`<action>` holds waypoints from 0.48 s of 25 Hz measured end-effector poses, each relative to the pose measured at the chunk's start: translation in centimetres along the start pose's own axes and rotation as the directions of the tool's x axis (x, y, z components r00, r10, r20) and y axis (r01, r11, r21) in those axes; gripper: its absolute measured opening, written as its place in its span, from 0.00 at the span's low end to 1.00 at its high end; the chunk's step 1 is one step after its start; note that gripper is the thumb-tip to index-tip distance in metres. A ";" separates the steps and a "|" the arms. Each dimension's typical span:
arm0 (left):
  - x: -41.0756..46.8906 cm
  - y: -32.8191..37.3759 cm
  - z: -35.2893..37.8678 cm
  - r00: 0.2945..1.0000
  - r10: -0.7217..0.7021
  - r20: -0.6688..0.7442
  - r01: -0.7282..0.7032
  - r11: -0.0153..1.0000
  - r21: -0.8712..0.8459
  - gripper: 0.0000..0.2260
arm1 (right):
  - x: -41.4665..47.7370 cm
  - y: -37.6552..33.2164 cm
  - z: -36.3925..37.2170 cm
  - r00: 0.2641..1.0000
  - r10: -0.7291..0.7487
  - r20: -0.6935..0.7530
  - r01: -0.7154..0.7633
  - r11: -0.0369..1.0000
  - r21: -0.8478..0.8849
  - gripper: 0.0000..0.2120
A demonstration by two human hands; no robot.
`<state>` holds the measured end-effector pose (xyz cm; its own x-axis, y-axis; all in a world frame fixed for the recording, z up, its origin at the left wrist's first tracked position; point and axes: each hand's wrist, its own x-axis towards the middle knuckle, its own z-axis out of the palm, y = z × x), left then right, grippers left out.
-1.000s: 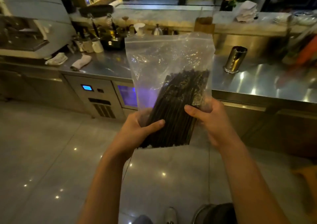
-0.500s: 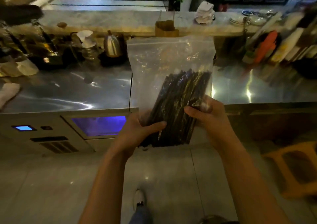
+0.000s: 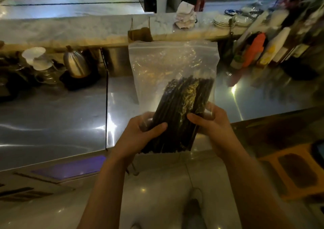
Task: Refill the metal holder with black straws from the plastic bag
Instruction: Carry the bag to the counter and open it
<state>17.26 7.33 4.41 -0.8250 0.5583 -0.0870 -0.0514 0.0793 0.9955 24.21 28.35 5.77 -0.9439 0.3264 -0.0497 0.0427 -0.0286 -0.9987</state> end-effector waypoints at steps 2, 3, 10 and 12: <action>3.4 0.1 1.8 0.997 0.012 -0.079 -0.012 1.000 -0.009 0.16 | 2.9 0.8 -2.8 1.000 -0.002 0.014 0.002 1.000 -0.019 0.15; 5.4 0.2 3.2 0.991 0.017 -0.133 -0.018 1.000 -0.009 0.16 | 4.7 1.1 -4.7 0.999 -0.004 0.033 0.005 0.999 -0.033 0.15; 16.7 4.5 11.1 0.830 0.064 -0.554 -0.181 0.971 -0.159 0.17 | 14.2 2.2 -14.4 0.990 0.029 0.136 -0.018 0.996 -0.082 0.13; 19.2 5.2 12.6 0.787 0.087 -0.610 -0.219 0.965 -0.146 0.15 | 16.9 2.6 -16.2 0.985 0.057 0.166 -0.044 0.996 -0.078 0.14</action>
<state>8.25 28.90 7.50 -0.9975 -0.0575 0.0404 0.0494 -0.1665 0.9848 13.68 49.13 2.14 -0.9812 0.1630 -0.1034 0.1098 0.0309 -0.9935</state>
